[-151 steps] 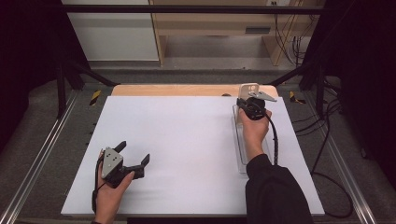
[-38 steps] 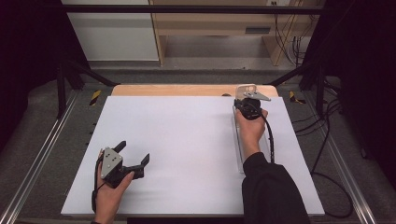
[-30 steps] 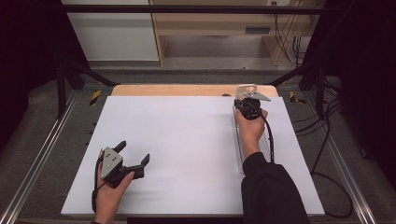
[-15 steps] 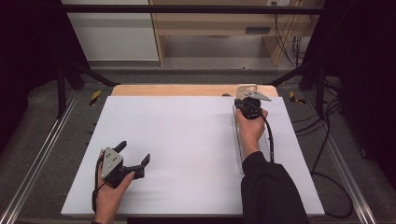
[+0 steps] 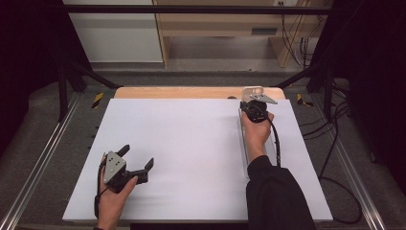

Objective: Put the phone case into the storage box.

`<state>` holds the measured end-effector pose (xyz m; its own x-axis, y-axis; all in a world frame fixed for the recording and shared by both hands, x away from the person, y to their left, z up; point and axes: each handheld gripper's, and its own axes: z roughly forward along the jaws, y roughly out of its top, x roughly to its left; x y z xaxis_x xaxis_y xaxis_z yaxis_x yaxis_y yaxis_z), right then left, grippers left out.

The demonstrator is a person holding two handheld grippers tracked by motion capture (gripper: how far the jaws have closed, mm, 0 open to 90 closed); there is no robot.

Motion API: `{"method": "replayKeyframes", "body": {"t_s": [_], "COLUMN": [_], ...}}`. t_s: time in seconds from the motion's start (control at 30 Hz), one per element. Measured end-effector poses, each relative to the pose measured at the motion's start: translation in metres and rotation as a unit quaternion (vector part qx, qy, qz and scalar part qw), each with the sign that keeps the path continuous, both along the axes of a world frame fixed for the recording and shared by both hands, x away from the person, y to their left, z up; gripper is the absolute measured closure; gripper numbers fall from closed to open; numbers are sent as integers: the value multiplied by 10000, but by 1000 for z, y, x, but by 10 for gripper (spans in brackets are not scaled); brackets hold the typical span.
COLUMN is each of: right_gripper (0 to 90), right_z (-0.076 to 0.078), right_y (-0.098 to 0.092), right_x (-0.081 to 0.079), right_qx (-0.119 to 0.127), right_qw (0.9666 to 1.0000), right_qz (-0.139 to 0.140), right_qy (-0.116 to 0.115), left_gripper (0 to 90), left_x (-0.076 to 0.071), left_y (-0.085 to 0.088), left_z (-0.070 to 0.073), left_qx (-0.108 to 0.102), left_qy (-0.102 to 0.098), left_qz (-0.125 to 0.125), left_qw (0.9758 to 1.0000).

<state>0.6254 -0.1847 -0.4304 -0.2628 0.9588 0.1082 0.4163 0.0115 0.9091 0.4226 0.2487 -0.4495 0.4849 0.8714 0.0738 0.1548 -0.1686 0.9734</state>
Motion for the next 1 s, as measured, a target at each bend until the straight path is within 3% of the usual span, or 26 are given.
{"method": "replayKeyframes", "body": {"t_s": [0.47,1.0], "right_gripper": [865,765], "right_z": [-1,5], "right_y": [1,0], "right_x": [1,-3], "right_qx": [20,114], "right_qw": [10000,9999], "right_qz": [11,-25], "right_qy": [9,-116], "left_gripper": [25,25], "left_x": [0,0], "left_y": [0,0], "left_z": [0,0], "left_qx": [6,4], "left_qy": [7,-2], "left_qz": [-6,-4], "left_qw": [10000,10000]}}
